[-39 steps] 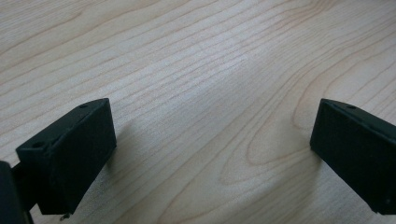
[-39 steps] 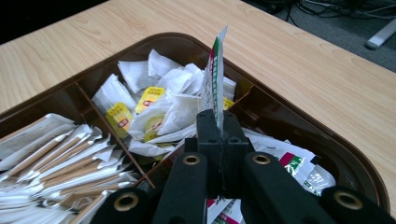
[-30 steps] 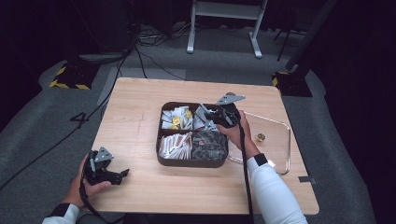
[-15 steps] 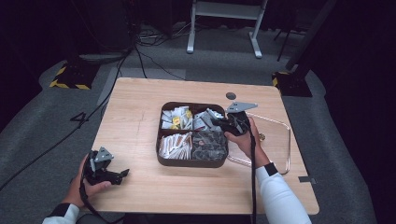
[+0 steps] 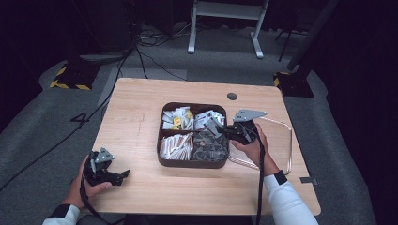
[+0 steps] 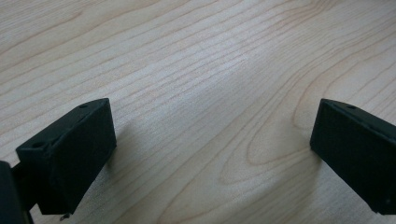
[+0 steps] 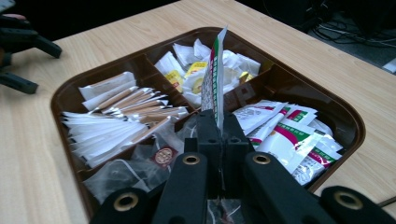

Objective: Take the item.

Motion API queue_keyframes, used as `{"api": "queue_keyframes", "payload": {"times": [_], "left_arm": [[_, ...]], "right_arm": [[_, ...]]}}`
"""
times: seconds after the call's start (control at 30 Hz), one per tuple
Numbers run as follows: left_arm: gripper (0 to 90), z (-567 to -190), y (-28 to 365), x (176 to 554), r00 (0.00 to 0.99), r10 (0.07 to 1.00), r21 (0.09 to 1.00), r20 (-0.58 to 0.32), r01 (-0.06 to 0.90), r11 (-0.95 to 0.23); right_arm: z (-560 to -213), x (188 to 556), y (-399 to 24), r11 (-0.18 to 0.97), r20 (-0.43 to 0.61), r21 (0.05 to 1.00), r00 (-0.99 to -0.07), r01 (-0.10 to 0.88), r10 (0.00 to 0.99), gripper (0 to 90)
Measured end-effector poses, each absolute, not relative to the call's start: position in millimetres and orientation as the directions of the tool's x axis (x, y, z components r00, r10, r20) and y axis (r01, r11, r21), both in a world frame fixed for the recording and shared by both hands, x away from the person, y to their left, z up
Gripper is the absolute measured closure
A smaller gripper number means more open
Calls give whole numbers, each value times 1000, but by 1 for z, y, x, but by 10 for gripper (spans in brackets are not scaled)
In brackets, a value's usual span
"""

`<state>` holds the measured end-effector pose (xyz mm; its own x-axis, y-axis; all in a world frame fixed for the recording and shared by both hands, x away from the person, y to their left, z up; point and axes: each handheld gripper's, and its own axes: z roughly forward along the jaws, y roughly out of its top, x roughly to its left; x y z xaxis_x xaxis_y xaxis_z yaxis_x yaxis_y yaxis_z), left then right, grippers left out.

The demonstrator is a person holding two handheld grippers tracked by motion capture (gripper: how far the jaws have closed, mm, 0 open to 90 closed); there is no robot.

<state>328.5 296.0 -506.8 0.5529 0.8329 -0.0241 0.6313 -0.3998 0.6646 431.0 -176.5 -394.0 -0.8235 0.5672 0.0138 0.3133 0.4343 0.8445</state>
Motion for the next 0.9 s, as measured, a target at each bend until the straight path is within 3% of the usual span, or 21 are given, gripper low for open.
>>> {"api": "queue_keyframes", "payload": {"times": [0.9], "left_arm": [[5, -507, 296, 329, 553, 833, 664, -23, 631, -401]], "right_arm": [[-393, 385, -168, 475, 6, 843, -888, 251, 459, 897]]}}
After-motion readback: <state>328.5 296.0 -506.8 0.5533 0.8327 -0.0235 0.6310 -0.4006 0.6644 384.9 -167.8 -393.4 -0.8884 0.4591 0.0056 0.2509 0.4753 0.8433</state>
